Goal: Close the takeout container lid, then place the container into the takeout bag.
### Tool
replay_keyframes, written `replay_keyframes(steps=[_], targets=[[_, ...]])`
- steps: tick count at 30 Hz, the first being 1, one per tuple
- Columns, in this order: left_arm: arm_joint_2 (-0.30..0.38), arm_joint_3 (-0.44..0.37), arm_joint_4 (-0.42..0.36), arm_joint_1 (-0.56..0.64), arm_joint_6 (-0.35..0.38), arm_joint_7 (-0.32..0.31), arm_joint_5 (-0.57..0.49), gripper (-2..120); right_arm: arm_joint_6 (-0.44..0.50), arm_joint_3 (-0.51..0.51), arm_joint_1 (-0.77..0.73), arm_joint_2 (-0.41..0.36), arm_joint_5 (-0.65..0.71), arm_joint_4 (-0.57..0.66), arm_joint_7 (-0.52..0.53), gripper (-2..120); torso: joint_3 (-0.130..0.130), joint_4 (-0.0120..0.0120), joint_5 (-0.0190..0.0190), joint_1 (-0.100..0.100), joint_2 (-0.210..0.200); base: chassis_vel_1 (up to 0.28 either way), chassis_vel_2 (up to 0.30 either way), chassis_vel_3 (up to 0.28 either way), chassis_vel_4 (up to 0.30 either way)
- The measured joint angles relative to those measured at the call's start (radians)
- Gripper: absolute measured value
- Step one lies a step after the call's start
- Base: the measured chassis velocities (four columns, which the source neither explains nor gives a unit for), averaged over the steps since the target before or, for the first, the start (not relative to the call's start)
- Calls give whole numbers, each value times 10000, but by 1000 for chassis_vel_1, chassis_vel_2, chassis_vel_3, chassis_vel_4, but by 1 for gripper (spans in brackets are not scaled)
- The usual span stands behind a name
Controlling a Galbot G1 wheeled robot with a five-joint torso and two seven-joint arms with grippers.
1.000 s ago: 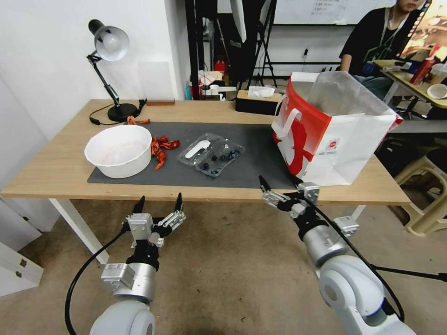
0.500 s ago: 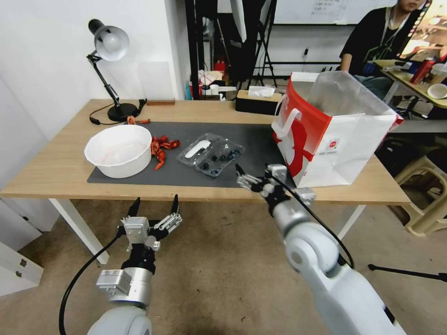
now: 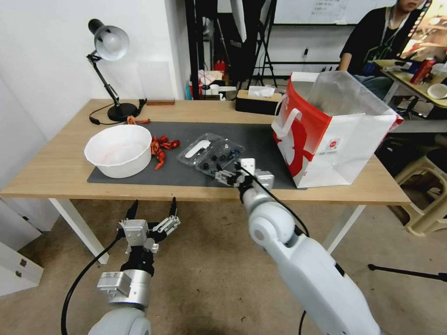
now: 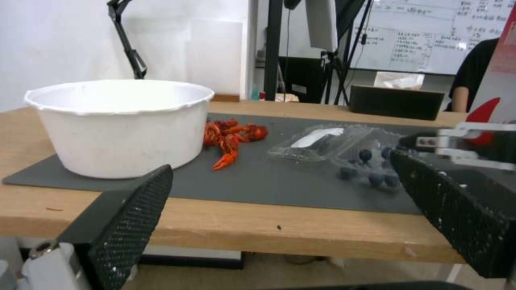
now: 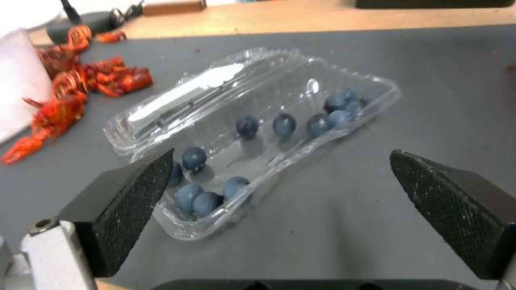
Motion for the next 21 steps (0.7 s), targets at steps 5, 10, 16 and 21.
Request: replay_keyframes(steps=[5, 10, 16, 21], targets=[[0, -31, 87, -10, -85, -17, -3, 100, -375, -147, 428, 333, 14, -559, 434, 100, 0, -1, 0, 0, 0, 0, 0, 0, 0], [0, -58, 196, -23, -205, -36, -6, 100, -801, -200, 713, 622, 290, -856, 920, 100, 0, -1, 1, 0, 0, 0, 0, 0, 0], [0, -85, 209, -29, -256, -54, -9, 100, -1074, -208, 747, 767, 455, -923, 1189, 100, -1, -1, 1, -1, 0, 0, 0, 0, 0], [0, -100, 232, -39, -290, -68, -13, 100, -1179, -93, 666, 764, 500, -869, 1327, 100, -1, -1, 1, -2, 0, 0, 0, 0, 0]])
